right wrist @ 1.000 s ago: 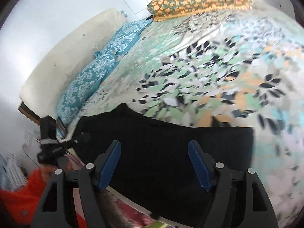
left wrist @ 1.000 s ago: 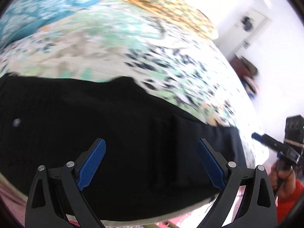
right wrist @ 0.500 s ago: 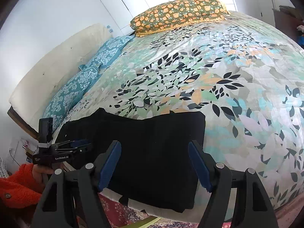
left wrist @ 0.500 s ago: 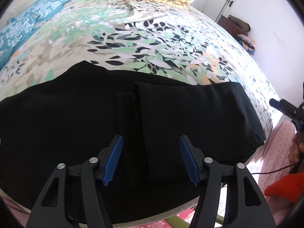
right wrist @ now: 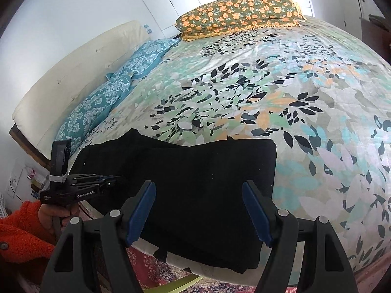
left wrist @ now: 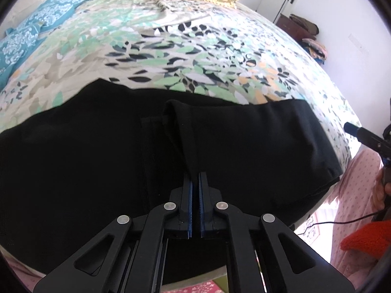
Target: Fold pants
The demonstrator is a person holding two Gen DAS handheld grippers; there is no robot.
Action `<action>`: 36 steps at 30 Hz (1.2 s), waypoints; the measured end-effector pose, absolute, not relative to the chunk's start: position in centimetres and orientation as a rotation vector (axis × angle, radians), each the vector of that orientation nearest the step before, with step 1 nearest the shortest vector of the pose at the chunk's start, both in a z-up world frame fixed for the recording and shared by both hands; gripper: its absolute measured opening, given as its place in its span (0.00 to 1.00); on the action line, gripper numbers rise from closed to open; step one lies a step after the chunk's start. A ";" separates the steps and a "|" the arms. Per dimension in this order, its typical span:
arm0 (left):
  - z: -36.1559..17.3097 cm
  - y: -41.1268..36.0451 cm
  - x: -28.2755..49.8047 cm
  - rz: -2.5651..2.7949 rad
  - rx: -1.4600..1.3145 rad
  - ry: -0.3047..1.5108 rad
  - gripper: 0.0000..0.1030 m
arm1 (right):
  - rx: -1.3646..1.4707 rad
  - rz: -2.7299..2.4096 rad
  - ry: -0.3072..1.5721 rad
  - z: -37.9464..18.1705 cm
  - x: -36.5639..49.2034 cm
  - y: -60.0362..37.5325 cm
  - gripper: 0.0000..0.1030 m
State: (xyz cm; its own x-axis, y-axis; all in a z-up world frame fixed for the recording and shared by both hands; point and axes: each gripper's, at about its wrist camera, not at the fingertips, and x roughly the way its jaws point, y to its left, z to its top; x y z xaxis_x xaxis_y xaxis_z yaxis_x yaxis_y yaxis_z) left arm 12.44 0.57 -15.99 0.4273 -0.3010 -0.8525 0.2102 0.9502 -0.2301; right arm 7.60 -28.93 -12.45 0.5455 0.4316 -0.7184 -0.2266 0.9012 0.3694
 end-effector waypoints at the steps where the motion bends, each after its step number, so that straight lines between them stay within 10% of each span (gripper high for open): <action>1: -15.5 0.9 12.2 -0.319 -0.100 1.075 0.02 | 0.245 0.390 0.914 -12.4 7.6 -29.0 0.71; 13: -18.0 2.2 12.9 -0.221 -0.059 1.158 0.08 | 0.248 0.413 0.928 -12.5 7.5 -28.7 0.71; 16: -17.1 2.7 12.5 -0.210 -0.089 1.139 0.31 | 0.266 0.407 0.927 -12.6 7.4 -29.2 0.71; 18: -16.2 3.6 12.2 -0.167 -0.116 1.100 0.74 | 0.297 0.397 0.925 -12.7 7.5 -29.8 0.71; 20: -15.8 4.6 12.2 -0.160 -0.159 1.084 0.77 | 0.330 0.386 0.925 -12.8 7.6 -30.3 0.71; 28: -18.9 1.5 13.2 -0.215 -0.087 1.217 0.76 | 0.358 0.381 0.926 -12.8 7.7 -30.8 0.71; 32: -18.5 0.6 13.1 -0.212 -0.047 1.197 0.15 | 0.357 0.373 0.928 -12.9 7.6 -30.9 0.71; 36: -16.8 2.0 12.4 -0.239 -0.126 1.163 0.08 | 0.344 0.356 0.927 -12.6 7.8 -31.0 0.71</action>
